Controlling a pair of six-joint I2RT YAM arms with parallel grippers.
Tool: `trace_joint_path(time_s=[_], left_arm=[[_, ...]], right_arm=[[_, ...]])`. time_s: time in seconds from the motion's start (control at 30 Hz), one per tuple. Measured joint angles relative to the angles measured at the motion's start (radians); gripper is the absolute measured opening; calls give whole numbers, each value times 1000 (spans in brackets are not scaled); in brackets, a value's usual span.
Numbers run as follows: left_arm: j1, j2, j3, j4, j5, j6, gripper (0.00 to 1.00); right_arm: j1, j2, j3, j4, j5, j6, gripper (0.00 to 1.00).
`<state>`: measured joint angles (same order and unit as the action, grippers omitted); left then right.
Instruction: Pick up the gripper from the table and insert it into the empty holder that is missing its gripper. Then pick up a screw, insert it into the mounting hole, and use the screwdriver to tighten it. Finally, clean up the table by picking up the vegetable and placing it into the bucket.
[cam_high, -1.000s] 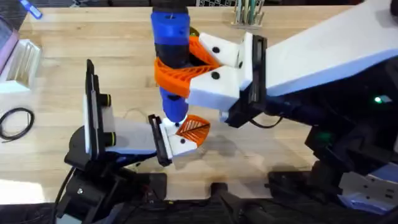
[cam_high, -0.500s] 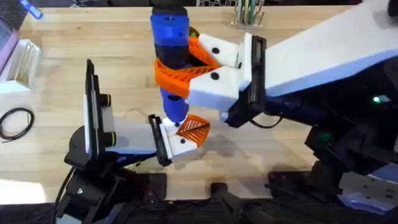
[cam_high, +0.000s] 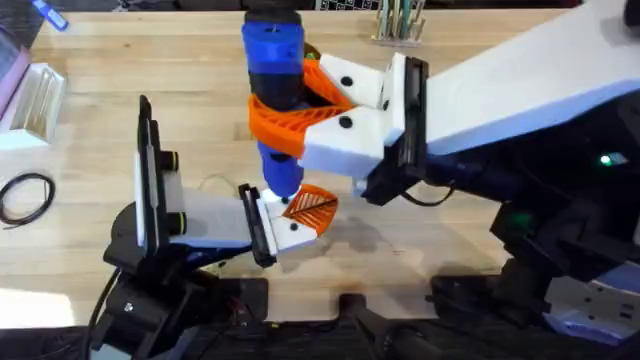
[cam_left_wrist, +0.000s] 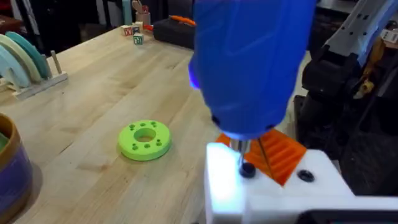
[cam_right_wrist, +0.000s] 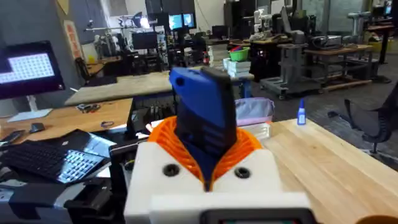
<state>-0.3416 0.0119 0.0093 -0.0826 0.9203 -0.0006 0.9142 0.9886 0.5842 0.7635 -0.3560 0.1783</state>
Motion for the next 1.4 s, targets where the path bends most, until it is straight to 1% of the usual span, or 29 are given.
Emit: trace_joint_path(time_s=[0.43,0.77,1.4], left_arm=[[0,0,0,0,0,0,15],[0,0,0,-1,0,-1,15],[0,0,0,-1,0,-8,15]], right_arm=[[0,0,0,0,0,31,23],[0,0,0,-33,5,31,23],[0,9,4,-37,12,35,23]])
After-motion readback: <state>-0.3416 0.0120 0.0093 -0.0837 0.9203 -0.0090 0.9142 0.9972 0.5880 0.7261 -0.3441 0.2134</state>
